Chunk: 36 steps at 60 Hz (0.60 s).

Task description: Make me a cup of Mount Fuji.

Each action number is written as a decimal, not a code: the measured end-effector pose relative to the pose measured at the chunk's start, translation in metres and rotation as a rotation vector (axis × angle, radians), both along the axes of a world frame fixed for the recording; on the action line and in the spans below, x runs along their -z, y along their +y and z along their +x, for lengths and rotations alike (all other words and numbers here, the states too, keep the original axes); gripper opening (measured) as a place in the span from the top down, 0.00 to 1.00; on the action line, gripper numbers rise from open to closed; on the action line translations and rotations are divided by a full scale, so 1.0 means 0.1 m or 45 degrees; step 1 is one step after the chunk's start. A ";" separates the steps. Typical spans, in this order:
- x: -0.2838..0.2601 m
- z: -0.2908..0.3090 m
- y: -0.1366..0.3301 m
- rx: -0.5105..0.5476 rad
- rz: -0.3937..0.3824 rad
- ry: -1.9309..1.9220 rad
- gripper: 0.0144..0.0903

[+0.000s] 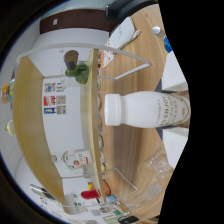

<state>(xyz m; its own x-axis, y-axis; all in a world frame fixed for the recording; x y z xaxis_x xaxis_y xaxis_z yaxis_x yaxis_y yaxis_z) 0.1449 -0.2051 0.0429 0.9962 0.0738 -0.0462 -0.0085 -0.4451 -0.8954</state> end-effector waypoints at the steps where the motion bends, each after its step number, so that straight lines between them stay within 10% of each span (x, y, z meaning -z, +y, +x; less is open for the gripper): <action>1: 0.00 0.00 -0.01 -0.001 -0.003 0.002 0.53; 22: 0.08 0.13 -0.26 0.077 -0.061 -0.029 0.51; 36: -0.16 0.22 -0.45 0.159 -0.092 -0.029 0.16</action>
<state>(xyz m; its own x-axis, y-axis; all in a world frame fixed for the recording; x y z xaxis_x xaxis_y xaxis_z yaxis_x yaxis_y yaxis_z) 0.1666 -0.2505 0.0589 0.9983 -0.0534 -0.0240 -0.0477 -0.5052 -0.8617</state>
